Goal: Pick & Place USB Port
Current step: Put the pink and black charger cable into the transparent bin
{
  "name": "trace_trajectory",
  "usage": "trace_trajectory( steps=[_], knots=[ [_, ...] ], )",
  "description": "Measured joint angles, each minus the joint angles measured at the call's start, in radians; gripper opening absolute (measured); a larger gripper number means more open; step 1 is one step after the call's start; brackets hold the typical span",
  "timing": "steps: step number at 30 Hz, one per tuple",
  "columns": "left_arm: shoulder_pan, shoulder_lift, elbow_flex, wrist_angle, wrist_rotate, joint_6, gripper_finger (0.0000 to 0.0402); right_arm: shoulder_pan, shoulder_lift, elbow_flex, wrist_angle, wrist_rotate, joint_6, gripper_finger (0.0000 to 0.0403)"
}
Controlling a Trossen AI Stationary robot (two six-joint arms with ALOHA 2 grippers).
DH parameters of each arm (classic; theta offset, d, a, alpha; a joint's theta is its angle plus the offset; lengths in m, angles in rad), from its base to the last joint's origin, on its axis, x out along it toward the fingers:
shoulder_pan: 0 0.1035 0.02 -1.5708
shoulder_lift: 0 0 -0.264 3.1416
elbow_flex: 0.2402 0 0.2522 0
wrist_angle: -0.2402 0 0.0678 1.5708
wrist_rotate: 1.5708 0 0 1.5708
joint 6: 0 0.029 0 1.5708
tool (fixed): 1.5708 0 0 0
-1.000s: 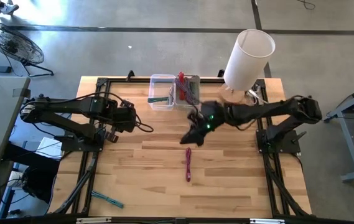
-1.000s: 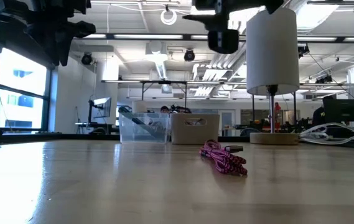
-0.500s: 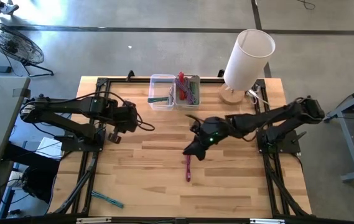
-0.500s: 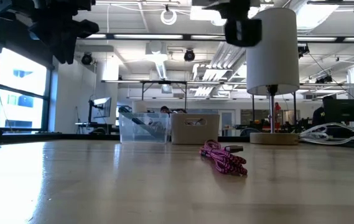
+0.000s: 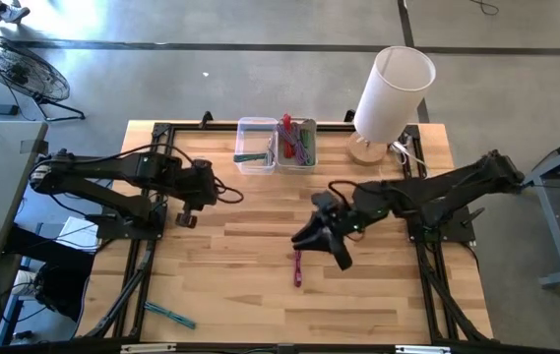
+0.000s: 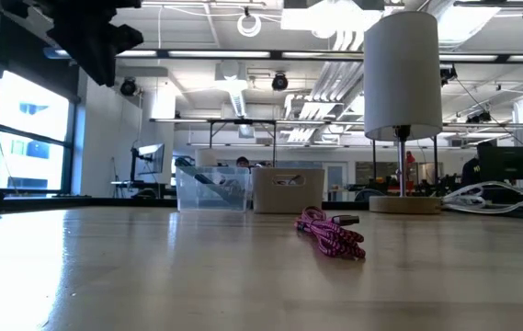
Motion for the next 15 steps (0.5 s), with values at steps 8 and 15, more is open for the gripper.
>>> trace_trajectory(
  steps=[8, 15],
  knots=[
    [-0.1, -0.08, 0.0, 0.104, -0.051, -0.116, 0.0064, 0.102, 0.049, 0.359, -0.553, 0.223, -0.103, 0.0058],
    [-0.199, -0.106, 0.0, 0.105, -0.111, -0.178, 0.0064, 0.138, 0.105, 0.429, -0.796, 0.309, 0.032, 0.0033]
  ],
)
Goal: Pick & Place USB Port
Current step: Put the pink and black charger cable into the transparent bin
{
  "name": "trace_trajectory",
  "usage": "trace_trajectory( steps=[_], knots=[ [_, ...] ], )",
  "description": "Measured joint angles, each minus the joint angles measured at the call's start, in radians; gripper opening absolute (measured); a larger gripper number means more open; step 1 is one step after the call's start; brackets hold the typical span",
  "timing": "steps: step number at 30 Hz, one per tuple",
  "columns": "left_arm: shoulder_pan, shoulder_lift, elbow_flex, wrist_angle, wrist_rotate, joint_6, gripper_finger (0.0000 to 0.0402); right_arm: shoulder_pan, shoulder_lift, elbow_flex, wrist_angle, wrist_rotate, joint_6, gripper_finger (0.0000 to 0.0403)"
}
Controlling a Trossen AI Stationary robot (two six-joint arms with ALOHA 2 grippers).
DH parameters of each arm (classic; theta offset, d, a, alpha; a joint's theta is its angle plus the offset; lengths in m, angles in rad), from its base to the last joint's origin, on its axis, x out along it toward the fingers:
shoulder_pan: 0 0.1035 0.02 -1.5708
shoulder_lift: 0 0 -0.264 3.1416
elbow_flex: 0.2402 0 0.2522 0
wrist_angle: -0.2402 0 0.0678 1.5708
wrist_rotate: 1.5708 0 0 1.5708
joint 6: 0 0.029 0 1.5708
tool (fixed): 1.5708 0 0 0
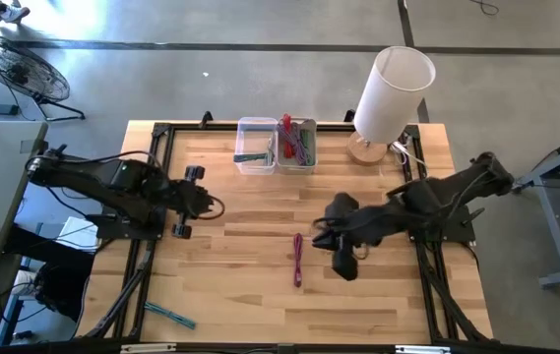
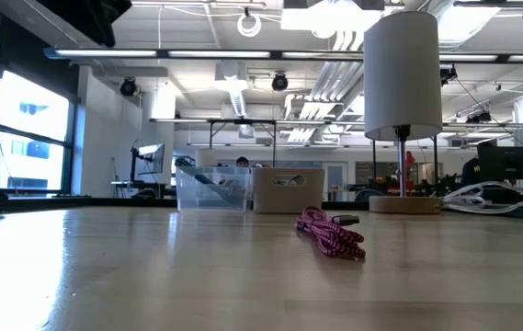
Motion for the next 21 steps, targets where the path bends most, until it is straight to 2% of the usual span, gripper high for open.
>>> trace_trajectory(
  steps=[5, 8, 11, 17, 21],
  knots=[
    [-0.036, 0.0, 0.0, 0.0, -0.024, 0.018, 0.0064, -0.007, 0.064, -0.022, -0.201, 0.042, 0.231, 0.0012],
    [-0.048, 0.0, 0.0, 0.0, -0.032, 0.038, 0.0064, -0.021, 0.114, -0.023, -0.297, 0.018, 0.357, 0.0002],
    [-0.048, 0.0, 0.0, -0.002, -0.014, 0.062, 0.0064, -0.039, 0.163, -0.023, -0.295, -0.016, 0.407, 0.0002],
    [-0.048, 0.0, 0.0, -0.008, 0.029, 0.124, 0.0064, -0.076, 0.241, -0.023, -0.162, -0.076, 0.428, 0.0001],
    [-0.048, 0.0, 0.0, -0.009, 0.054, 0.172, 0.0064, -0.084, 0.273, -0.023, -0.168, -0.09, 0.497, 0.0]
  ],
)
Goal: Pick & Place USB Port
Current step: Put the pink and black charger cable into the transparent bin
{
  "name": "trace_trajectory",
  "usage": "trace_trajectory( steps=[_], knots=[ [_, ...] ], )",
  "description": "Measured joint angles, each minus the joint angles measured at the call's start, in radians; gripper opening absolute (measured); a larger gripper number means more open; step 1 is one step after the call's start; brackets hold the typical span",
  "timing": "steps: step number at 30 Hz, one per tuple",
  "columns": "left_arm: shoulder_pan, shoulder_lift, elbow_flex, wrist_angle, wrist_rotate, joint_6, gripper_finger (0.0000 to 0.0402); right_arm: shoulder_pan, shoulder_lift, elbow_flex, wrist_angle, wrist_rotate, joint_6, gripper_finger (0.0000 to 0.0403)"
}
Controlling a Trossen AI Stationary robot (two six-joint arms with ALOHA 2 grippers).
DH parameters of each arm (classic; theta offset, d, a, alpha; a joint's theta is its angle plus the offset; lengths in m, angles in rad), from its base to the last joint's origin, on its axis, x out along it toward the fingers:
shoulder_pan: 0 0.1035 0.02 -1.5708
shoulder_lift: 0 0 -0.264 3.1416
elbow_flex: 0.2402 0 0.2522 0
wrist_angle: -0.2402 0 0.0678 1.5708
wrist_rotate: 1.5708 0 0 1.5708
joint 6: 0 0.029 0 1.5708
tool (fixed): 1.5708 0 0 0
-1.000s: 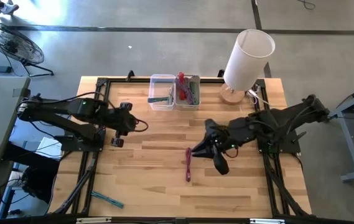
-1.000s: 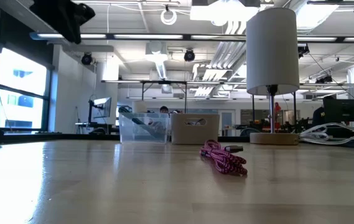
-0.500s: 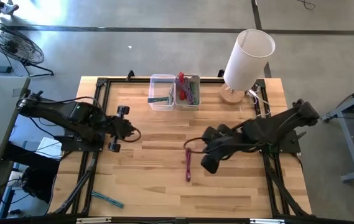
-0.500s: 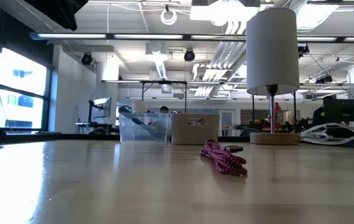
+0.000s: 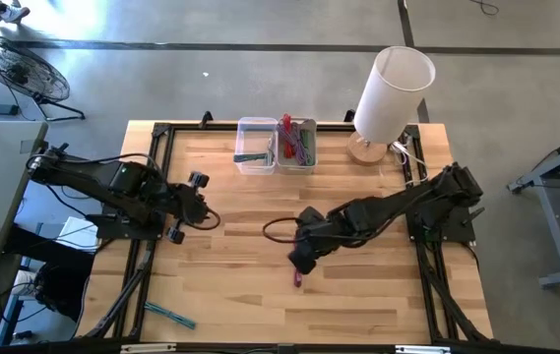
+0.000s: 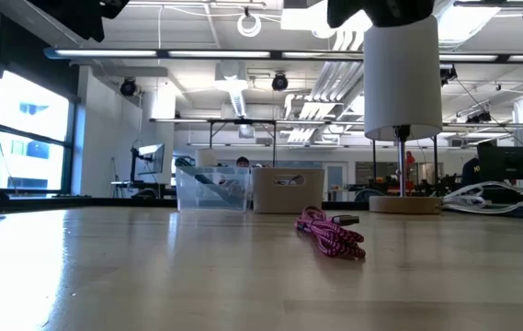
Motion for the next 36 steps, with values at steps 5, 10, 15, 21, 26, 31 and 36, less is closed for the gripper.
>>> trace_trajectory(
  steps=[5, 10, 15, 21, 26, 31, 36],
  knots=[
    [0.0, 0.0, 0.0, 0.0, 0.019, 0.044, 0.0064, 0.022, 0.029, 0.0, -0.076, 0.048, 0.132, 0.0],
    [0.0, 0.0, 0.0, 0.001, 0.023, 0.075, 0.0064, 0.033, 0.069, 0.0, -0.067, 0.12, 0.164, 0.0],
    [0.0, 0.0, 0.0, 0.001, 0.023, 0.079, 0.0064, 0.034, 0.134, 0.001, 0.01, 0.173, 0.095, 0.0],
    [0.0, 0.0, 0.0, 0.001, 0.023, 0.074, 0.0064, 0.035, 0.21, 0.001, -0.036, 0.202, 0.09, 0.0],
    [0.0, 0.0, 0.0, 0.001, 0.022, 0.049, 0.0064, 0.028, 0.212, 0.001, -0.098, 0.17, 0.041, 0.0],
    [0.0, 0.0, -0.011, 0.013, 0.004, 0.047, 0.0064, 0.009, 0.212, 0.001, 0.007, 0.111, -0.185, 0.0],
    [0.0, 0.0, -0.066, 0.011, 0.004, 0.016, 0.0064, -0.019, 0.212, 0.001, 0.13, 0.044, -0.329, 0.0]
  ],
)
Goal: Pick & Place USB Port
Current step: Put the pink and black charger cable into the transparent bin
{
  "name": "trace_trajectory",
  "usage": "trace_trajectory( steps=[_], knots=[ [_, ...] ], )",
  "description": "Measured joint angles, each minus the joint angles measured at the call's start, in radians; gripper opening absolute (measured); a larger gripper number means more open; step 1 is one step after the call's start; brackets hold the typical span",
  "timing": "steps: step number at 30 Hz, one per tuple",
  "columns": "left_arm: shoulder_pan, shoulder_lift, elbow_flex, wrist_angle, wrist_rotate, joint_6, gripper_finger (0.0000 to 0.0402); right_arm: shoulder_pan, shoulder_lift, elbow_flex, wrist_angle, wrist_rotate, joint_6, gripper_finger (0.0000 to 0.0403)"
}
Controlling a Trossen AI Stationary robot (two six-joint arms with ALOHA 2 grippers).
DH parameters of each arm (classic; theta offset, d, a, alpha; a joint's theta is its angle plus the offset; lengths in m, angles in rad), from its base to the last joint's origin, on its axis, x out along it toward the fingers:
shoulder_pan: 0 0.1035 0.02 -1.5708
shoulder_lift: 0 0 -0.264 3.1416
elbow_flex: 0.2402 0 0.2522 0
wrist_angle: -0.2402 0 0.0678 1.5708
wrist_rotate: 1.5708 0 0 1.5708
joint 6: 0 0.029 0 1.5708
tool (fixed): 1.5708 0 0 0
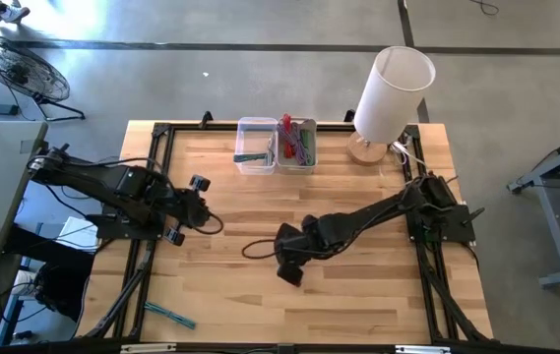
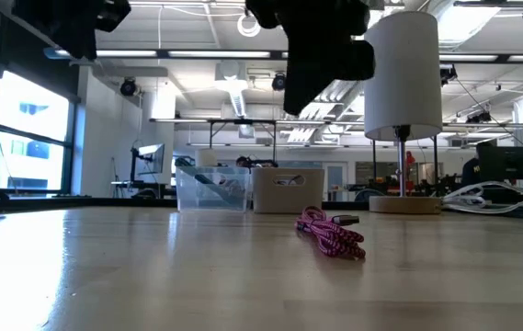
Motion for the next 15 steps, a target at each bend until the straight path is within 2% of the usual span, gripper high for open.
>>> trace_trajectory(
  steps=[4, 7, 15],
  knots=[
    [0.0, 0.0, -0.046, 0.009, 0.001, -0.026, 0.0064, -0.02, 0.0, 0.0, -0.03, -0.048, 0.114, 0.0004],
    [0.0, 0.0, -0.058, 0.012, 0.001, -0.044, 0.0064, -0.021, 0.0, 0.0, -0.059, -0.086, 0.143, 0.0028],
    [0.0, -0.009, -0.059, 0.05, 0.001, -0.027, 0.0064, -0.005, 0.0, 0.0, -0.066, -0.096, 0.282, 0.0157]
  ],
)
